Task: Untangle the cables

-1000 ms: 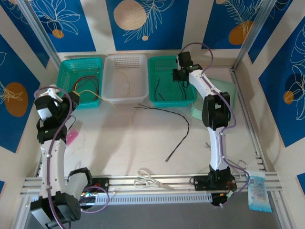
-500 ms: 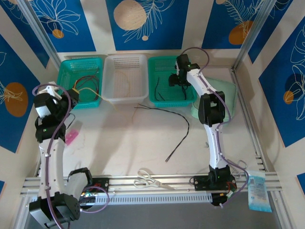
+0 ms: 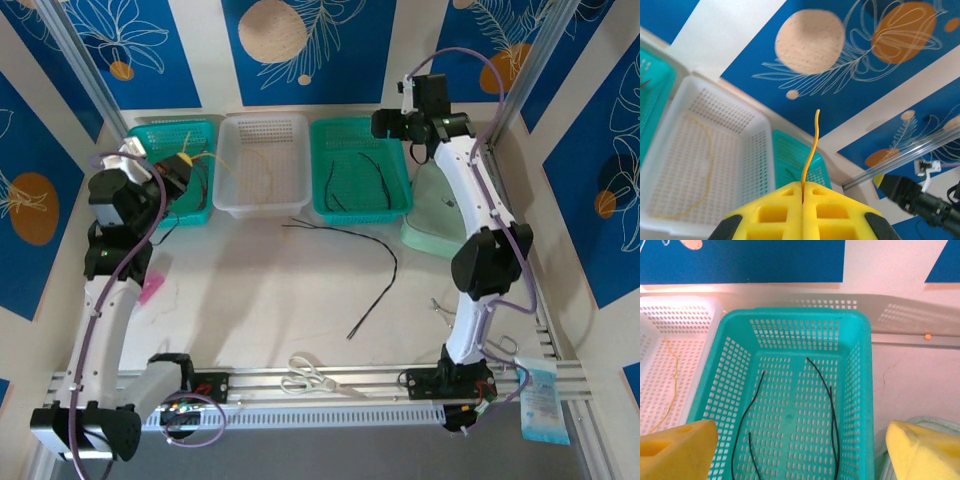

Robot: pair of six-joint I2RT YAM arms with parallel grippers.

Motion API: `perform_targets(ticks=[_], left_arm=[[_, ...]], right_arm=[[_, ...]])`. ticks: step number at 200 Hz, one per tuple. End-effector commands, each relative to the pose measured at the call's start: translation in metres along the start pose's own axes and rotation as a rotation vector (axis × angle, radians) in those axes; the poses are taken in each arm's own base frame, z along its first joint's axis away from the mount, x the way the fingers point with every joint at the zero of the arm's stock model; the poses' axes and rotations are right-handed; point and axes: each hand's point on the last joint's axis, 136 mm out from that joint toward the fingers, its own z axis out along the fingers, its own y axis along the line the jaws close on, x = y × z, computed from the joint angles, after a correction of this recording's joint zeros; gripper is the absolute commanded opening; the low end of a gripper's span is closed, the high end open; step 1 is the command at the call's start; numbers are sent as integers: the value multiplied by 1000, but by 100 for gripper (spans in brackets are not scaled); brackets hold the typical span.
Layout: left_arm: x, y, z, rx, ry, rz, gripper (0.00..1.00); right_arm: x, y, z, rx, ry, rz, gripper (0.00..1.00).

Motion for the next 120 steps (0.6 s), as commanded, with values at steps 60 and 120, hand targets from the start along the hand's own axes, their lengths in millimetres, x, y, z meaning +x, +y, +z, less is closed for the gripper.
perform_targets(ticks=[60, 120], left_arm=[[-78, -103, 26, 185, -240, 85, 0], [-121, -156, 46, 276, -369, 120, 0]], right_arm=[[25, 6, -46, -80, -44, 15, 88], [32, -3, -58, -84, -48, 22, 88]])
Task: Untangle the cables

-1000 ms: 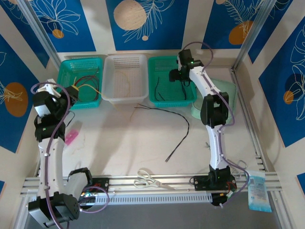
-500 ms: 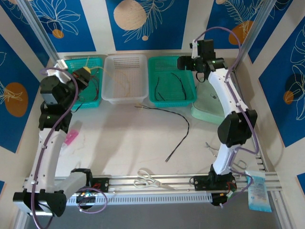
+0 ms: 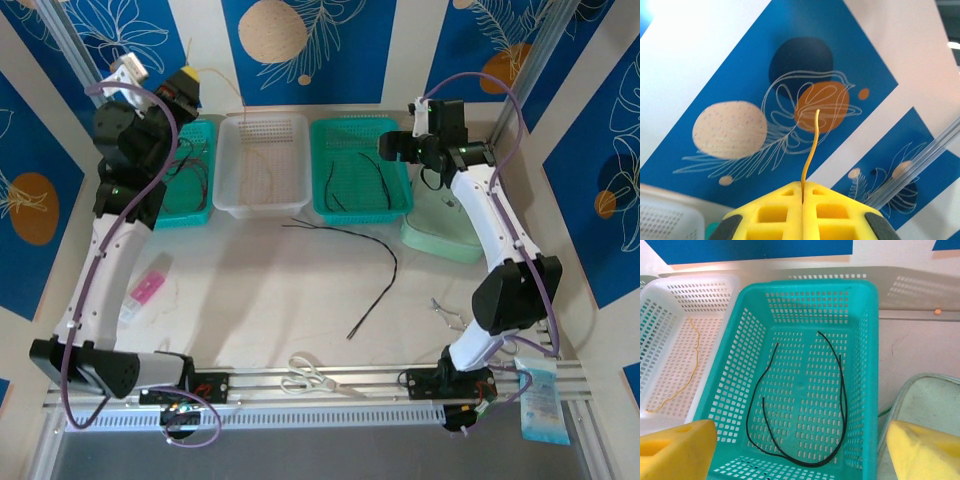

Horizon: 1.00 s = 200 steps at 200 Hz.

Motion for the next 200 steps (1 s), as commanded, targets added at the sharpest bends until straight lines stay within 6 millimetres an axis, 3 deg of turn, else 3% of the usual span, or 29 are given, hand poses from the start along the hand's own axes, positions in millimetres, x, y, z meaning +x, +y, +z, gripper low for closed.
perform_targets(ticks=[1, 43, 94, 113, 150, 178, 200], left_arm=[[-40, -33, 5, 71, -140, 54, 0], [-55, -45, 36, 110, -187, 85, 0], [-69, -45, 67, 111, -258, 159, 0], [-63, -37, 81, 93, -248, 184, 0], [-14, 12, 110, 10, -138, 219, 0], [54, 69, 121, -99, 17, 262, 0], [116, 130, 118, -246, 150, 315, 0]], right_arm=[[-5, 3, -12, -31, -33, -1, 88], [-8, -8, -19, -23, -38, 5, 88], [-10, -20, -31, -9, -47, -1, 89], [-12, -34, -32, 8, -47, 20, 89], [-12, -45, -35, 17, -46, 38, 88], [-8, -43, -35, 10, -26, 27, 88], [-5, -42, -34, 0, -12, 39, 88]])
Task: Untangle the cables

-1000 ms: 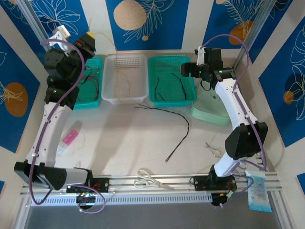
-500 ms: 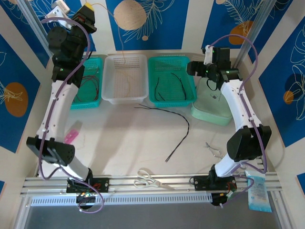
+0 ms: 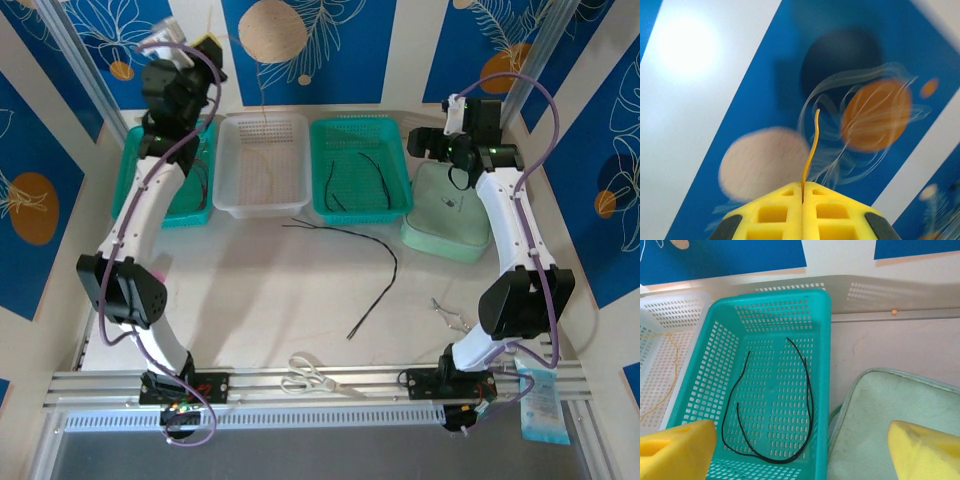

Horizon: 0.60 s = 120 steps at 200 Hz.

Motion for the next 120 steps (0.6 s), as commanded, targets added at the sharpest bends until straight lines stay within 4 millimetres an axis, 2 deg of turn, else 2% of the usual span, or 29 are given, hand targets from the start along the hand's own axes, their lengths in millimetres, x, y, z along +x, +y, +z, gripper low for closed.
perform_targets(ticks=[1, 38, 60, 85, 120], left_arm=[[89, 46, 8, -131, 178, 91, 0], [223, 113, -5, -281, 502, 80, 0], [284, 142, -16, -342, 681, 66, 0], [326, 163, -24, -390, 801, 59, 0], [361, 184, -28, -450, 941, 78, 0]], right_arm=[[2, 11, -9, -46, 14, -11, 88], [19, 25, -6, -82, 57, 2, 88], [30, 37, -8, -102, 84, -15, 88], [37, 43, -17, -114, 79, -19, 88], [42, 39, -24, -96, 81, -21, 88]])
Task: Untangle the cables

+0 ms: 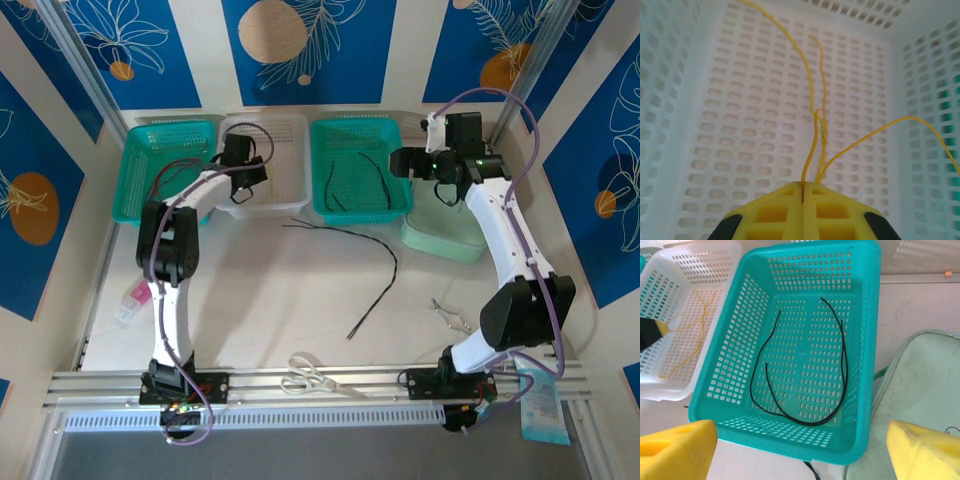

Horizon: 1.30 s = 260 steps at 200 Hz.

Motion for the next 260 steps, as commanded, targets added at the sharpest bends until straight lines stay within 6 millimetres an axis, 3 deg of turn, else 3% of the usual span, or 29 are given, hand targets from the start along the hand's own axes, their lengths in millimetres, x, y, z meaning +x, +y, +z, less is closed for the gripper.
perform_targets(ticks=[1, 28, 50, 57, 73, 90, 98, 126, 166, 196, 222, 260], left_arm=[[3, -6, 5, -8, 75, 32, 0], [11, -5, 21, -13, 139, 38, 0], [4, -10, 18, 5, 132, 34, 0], [1, -10, 15, -1, 123, 36, 13], [-7, -11, 9, -4, 108, 36, 66], [-22, -25, -8, 39, 83, 79, 92], [-31, -35, -20, 63, 58, 120, 100], [-55, -62, -63, 100, -32, 222, 99], [-57, -77, -130, 17, -91, 376, 99], [-33, -89, -178, 76, -130, 430, 99], [3, -89, -208, 126, -125, 434, 99], [106, -96, -224, 201, 10, 507, 100]], right_arm=[[-1, 2, -17, -5, -22, 6, 88], [0, -1, -21, 6, -21, 9, 87], [2, -1, -24, 12, -20, 6, 88], [3, -1, -25, 13, -16, 6, 88], [6, -1, -27, 13, -2, 14, 88], [10, 0, -33, 20, 12, 45, 88], [13, 1, -37, 20, 19, 62, 88], [40, 9, -42, 27, 112, 184, 88], [116, 29, -37, 17, 277, 284, 88], [174, 39, -38, 15, 359, 308, 85], [218, 46, -39, 44, 448, 324, 83], [273, 58, -39, 142, 591, 320, 79]])
